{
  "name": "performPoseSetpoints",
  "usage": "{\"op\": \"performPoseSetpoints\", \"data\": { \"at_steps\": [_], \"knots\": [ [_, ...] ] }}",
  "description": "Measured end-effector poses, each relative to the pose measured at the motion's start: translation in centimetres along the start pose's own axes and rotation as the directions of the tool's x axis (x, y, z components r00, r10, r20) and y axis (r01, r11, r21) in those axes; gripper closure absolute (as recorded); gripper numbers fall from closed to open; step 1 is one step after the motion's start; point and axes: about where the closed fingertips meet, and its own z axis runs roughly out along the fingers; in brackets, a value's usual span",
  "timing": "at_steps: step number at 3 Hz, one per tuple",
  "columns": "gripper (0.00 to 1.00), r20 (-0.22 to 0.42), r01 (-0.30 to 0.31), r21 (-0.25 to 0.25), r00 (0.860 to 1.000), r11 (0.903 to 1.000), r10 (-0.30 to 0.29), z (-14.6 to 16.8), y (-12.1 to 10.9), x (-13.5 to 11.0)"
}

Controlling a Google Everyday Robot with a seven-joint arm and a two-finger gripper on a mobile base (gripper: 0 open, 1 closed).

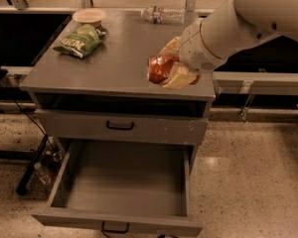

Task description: Place coke can into middle drawer

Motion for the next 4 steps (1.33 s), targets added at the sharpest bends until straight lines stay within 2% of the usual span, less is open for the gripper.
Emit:
{"op": "performPoseSetpoints", "data": {
  "at_steps": [1, 2, 3, 4],
  "knots": [
    [1.0, 0.0, 0.0, 0.0, 1.0, 1.0, 0.0, 0.0, 0.0, 0.0],
    [1.0, 0.014, -0.004, -0.024, 1.0, 0.9997, 0.004, 1.2, 0.9, 0.2],
    [1.0, 0.045, -0.034, -0.077, 0.998, 0.9964, 0.037, 4.2, 3.6, 1.2],
    [1.0, 0.065, -0.056, -0.138, 0.996, 0.9888, 0.065, 7.3, 6.5, 2.1]
  ]
}}
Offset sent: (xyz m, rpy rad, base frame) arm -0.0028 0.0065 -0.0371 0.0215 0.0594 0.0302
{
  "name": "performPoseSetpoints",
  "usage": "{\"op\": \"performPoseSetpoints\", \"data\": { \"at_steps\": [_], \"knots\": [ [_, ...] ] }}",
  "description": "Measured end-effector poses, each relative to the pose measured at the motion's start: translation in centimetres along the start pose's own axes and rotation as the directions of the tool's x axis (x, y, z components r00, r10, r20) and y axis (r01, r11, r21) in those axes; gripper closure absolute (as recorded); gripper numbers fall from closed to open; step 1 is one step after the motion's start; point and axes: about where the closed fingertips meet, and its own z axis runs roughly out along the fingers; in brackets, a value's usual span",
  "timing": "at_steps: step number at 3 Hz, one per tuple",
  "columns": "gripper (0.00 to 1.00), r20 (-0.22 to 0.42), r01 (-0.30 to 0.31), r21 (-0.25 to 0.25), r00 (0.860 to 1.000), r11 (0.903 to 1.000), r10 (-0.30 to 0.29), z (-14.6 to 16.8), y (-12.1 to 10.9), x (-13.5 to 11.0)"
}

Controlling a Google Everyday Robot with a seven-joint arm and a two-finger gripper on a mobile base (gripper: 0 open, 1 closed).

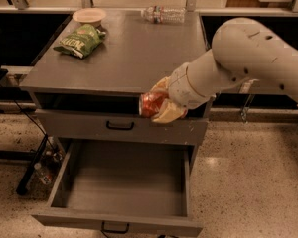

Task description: Place coke can into middle drawer

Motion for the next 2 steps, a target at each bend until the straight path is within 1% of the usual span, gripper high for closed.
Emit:
{"op": "performPoseSetpoints", "data": {
  "at_steps": [1, 2],
  "knots": [
    [1.0, 0.01, -0.022, -0.048, 1.0, 0.9986, 0.023, 2.29, 1.92, 1.05],
    [1.0, 0.01, -0.022, -0.048, 1.0, 0.9986, 0.023, 2.3, 1.92, 1.05]
  ]
}}
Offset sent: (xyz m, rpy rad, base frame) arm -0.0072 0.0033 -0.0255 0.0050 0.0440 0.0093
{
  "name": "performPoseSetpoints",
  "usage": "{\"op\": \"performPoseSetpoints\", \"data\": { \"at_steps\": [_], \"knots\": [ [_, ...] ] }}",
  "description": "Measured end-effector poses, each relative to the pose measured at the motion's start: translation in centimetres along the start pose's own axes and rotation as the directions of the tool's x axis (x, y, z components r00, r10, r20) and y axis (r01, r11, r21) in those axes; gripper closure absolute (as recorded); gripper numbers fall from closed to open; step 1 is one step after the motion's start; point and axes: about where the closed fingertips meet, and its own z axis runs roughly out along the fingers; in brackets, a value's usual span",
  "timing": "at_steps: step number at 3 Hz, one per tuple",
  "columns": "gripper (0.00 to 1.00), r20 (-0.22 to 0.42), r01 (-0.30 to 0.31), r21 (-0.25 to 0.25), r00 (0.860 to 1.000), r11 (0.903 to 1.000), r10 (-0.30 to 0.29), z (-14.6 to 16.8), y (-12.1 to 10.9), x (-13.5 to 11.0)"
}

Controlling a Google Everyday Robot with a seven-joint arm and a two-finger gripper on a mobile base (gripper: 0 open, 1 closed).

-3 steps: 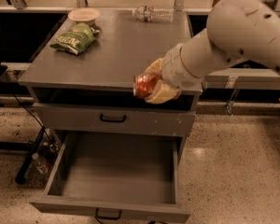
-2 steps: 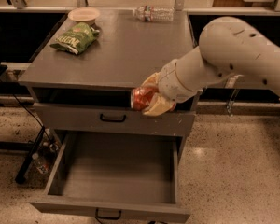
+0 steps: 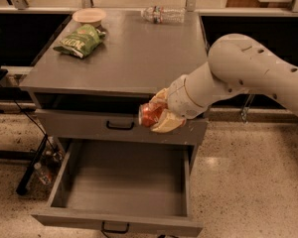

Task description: Place coke can into middle drawer

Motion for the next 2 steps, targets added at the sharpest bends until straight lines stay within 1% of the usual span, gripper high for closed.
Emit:
{"op": "performPoseSetpoints", "data": {
  "at_steps": [1, 2],
  "knots": [
    [1.0, 0.018, -0.013, -0.007, 1.0, 0.9999, 0.013, 1.7, 0.2, 0.5],
    [1.0, 0.063, -0.049, -0.038, 0.997, 0.9981, 0.051, 5.4, 1.3, 1.9]
  ]
}}
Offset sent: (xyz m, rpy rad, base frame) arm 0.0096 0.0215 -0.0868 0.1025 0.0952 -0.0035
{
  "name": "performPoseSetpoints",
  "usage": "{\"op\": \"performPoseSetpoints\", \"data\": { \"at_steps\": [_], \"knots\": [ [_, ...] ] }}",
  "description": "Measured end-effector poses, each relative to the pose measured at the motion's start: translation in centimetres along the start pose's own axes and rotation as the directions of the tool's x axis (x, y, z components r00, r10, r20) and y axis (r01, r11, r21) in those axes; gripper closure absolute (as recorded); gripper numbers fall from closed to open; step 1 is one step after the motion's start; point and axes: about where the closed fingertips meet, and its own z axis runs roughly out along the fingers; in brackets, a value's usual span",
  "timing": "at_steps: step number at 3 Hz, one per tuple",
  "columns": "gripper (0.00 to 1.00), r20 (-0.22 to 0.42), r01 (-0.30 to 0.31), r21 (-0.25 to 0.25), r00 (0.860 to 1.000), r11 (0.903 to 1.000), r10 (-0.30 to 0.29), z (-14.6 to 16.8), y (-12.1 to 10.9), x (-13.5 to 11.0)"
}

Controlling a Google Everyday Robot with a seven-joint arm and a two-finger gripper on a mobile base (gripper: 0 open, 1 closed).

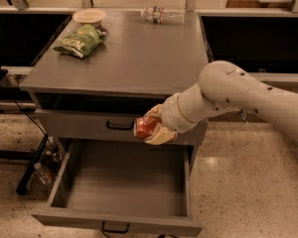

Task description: Place coke can into middle drawer

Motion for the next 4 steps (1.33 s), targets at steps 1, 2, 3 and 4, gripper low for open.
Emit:
{"op": "performPoseSetpoints", "data": {
  "at_steps": [1, 2, 3, 4],
  "knots": [
    [1.0, 0.04, -0.047, -0.02, 0.998, 0.9987, 0.048, 2.4, 2.7, 2.3],
    [1.0, 0.035, -0.042, -0.031, 0.998, 0.9986, 0.043, 2.8, 3.0, 2.1],
    [1.0, 0.038, -0.045, -0.045, 0.998, 0.998, 0.047, 3.5, 4.2, 2.2],
    [1.0, 0.027, -0.067, -0.09, 0.997, 0.9937, 0.07, 4.3, 7.9, 3.3]
  ]
}}
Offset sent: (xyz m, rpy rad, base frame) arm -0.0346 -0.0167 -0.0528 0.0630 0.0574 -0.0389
